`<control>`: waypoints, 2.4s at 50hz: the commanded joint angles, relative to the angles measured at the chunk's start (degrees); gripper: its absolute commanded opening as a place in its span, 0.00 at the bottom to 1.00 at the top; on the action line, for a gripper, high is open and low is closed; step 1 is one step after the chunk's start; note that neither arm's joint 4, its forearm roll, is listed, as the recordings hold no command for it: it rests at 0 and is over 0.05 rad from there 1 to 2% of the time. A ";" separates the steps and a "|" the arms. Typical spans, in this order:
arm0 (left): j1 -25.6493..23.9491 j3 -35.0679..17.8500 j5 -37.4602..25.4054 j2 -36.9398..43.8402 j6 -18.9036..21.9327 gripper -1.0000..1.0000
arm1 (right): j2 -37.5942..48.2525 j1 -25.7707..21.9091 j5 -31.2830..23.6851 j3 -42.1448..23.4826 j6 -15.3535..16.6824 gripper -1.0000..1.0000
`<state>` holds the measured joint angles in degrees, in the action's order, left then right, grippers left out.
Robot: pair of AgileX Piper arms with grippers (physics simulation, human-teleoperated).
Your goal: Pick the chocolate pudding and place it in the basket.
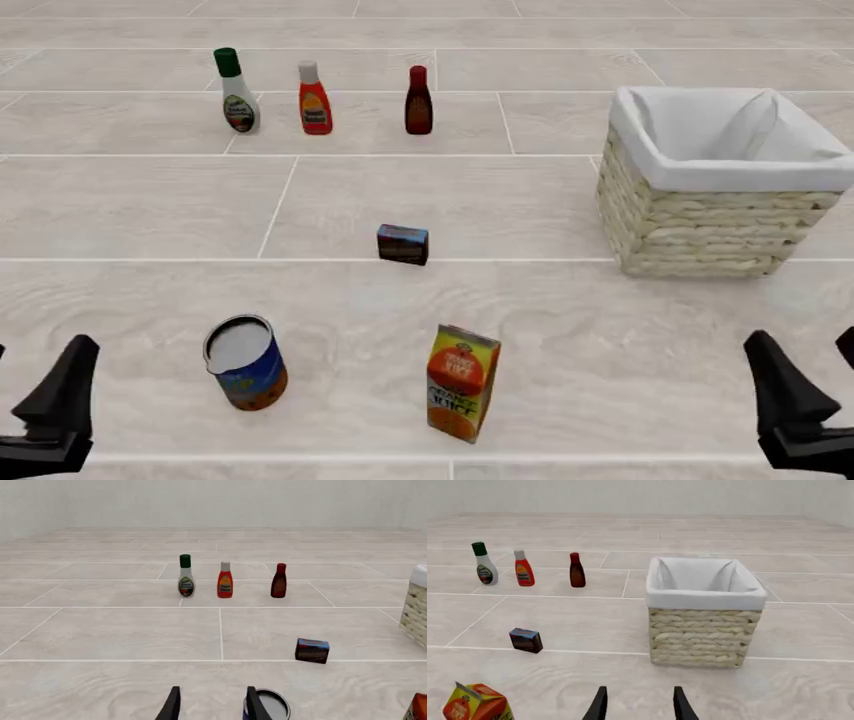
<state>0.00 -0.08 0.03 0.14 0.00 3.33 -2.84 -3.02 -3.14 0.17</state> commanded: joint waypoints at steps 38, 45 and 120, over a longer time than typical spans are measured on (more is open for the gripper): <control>0.00 -0.17 0.07 0.29 0.00 1.00 | 11.29 -5.02 13.15 -0.98 4.27 1.00; 0.00 -0.17 0.07 0.29 0.00 1.00 | 15.44 -6.30 15.86 -2.68 3.58 1.00; 0.00 -0.17 0.07 0.29 0.00 1.00 | 53.34 -16.38 30.14 -21.38 1.89 1.00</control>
<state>0.00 -0.25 0.11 0.43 0.00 52.69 -18.83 26.09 -22.45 2.01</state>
